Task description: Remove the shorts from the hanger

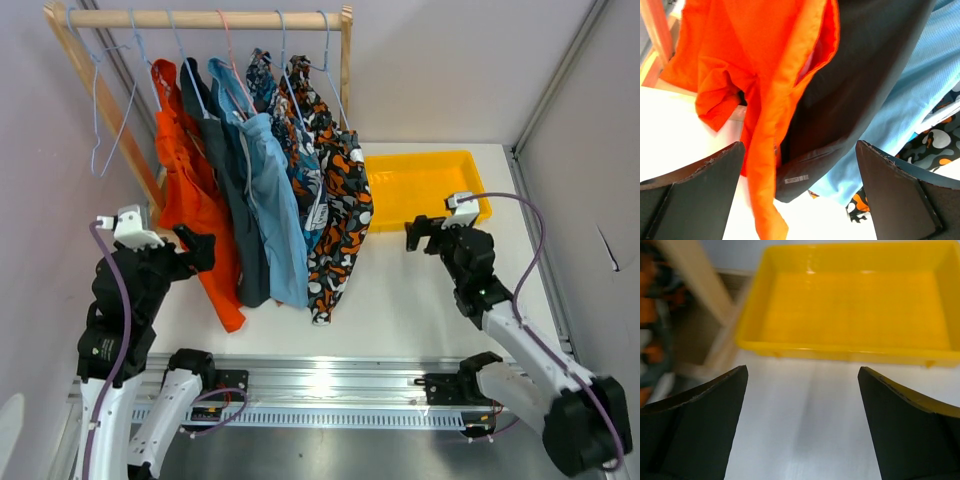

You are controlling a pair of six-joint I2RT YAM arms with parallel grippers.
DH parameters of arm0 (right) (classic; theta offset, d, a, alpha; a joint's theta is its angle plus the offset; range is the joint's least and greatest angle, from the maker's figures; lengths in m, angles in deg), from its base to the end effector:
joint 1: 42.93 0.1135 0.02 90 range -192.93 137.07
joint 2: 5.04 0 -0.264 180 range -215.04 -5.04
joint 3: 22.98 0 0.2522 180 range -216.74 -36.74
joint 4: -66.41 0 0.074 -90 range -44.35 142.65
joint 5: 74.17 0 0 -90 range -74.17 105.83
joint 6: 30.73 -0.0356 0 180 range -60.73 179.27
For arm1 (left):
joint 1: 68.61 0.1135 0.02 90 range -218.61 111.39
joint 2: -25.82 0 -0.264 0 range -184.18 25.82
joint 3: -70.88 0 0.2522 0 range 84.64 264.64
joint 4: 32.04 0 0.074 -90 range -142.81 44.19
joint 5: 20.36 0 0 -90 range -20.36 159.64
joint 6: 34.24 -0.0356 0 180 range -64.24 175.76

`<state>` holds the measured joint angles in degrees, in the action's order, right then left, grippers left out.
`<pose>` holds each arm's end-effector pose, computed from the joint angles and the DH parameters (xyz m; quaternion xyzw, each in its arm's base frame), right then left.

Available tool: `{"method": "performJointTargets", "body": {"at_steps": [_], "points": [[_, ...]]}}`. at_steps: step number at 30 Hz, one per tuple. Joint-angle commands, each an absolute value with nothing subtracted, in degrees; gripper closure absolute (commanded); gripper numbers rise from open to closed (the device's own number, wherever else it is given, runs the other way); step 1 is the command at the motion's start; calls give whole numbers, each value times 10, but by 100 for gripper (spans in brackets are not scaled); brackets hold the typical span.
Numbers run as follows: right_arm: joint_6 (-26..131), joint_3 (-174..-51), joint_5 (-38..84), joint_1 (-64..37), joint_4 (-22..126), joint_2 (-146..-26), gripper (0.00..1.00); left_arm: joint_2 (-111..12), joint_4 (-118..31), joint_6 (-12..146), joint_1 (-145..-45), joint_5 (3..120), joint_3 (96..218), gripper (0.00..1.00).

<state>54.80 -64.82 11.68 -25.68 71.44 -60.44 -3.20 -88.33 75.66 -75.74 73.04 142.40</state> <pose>0.2143 0.0638 0.2554 -0.0608 0.7552 0.0959 0.6456 0.0811 -0.0080 0.3858 -0.1057 0.7796 -0.1215 0.6052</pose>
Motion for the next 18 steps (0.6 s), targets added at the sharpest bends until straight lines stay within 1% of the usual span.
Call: {"method": "performJointTargets", "body": {"at_steps": [1, 2, 3, 5, 7, 8, 10, 11, 12, 13, 17, 18], "points": [[508, -739, 59, -158, 529, -530, 0, -23, -904, 747, -756, 766, 1448, 1], [501, -755, 64, -142, 492, -505, 1, -22, -909, 750, -756, 780, 1450, 1], [447, -770, 68, -136, 484, -494, 1, -20, -915, 753, -756, 806, 1462, 1], [349, -757, 31, -143, 476, -472, 0, -13, -926, 756, -756, 828, 1470, 1], [328, -736, 122, -181, 497, -466, 1, -11, -927, 747, -756, 846, 1495, 1], [320, -738, 144, -185, 490, -469, 1, -15, -931, 744, -756, 853, 1516, 1], [304, -747, 136, -173, 478, -470, 5, -32, -942, 739, -756, 882, 1542, 1], [306, -746, 132, -163, 478, -465, 10, -58, -955, 739, -756, 889, 1590, 1], [308, -746, 108, -152, 476, -463, 11, -72, -957, 737, -756, 890, 1605, 1], [308, -746, 94, -133, 472, -460, 10, -85, -957, 733, -756, 879, 1648, 1], [305, -746, 84, -122, 448, -451, 4, -150, -949, 734, -756, 876, 1719, 1], [304, -745, 92, -122, 444, -449, 4, -186, -948, 732, -757, 877, 1765, 1]]}}
